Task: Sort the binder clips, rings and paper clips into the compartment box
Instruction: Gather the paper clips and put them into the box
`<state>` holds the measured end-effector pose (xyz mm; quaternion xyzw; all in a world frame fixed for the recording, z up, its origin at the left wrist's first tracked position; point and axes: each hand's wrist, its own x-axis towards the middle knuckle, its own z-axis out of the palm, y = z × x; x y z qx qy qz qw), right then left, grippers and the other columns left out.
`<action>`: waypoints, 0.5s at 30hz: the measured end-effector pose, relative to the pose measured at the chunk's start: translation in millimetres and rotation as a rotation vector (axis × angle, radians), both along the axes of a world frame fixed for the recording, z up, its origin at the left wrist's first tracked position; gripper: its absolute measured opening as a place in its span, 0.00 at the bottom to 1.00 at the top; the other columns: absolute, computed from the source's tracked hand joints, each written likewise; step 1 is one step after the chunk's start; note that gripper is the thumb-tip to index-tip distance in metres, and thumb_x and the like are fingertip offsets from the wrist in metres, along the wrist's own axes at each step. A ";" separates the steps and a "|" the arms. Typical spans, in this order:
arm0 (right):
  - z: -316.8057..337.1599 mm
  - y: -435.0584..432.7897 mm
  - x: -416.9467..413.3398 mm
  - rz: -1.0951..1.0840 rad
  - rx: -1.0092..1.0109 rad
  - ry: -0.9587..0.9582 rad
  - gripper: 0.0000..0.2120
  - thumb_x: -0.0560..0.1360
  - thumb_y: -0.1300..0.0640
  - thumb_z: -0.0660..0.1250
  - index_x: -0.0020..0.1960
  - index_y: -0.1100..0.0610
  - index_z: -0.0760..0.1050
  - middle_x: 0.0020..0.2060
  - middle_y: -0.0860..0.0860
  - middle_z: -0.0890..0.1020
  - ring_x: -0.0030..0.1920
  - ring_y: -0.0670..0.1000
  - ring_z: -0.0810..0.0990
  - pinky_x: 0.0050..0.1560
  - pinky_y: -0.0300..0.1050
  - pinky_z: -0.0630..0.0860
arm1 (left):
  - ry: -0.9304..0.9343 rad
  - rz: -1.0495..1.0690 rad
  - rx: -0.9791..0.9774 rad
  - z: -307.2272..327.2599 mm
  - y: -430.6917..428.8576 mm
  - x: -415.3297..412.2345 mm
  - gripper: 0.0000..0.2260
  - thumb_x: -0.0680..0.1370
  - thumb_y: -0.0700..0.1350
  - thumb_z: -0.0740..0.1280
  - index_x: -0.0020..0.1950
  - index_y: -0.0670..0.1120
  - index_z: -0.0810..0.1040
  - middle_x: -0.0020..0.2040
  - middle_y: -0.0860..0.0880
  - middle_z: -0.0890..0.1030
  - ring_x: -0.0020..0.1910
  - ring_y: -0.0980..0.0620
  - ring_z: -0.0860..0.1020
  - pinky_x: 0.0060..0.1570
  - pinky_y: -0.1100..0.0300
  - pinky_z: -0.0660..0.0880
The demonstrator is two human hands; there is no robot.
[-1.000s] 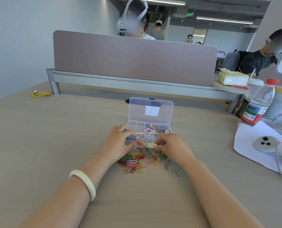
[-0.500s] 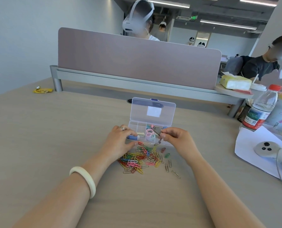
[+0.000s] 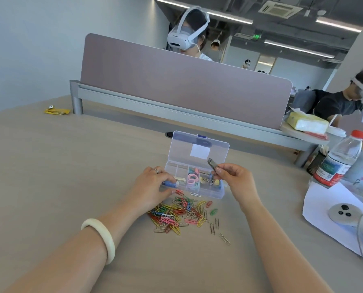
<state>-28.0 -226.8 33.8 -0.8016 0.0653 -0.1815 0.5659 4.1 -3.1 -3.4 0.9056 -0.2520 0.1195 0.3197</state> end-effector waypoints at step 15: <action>-29.7 -18.1 1.7 -0.033 -0.580 0.124 0.07 0.72 0.57 0.69 0.49 0.57 0.82 0.42 0.47 0.73 0.40 0.45 0.70 0.40 0.34 0.65 | 0.027 -0.008 -0.005 6.6 2.3 -2.3 0.12 0.73 0.48 0.68 0.55 0.50 0.78 0.52 0.50 0.75 0.55 0.50 0.69 0.52 0.58 0.66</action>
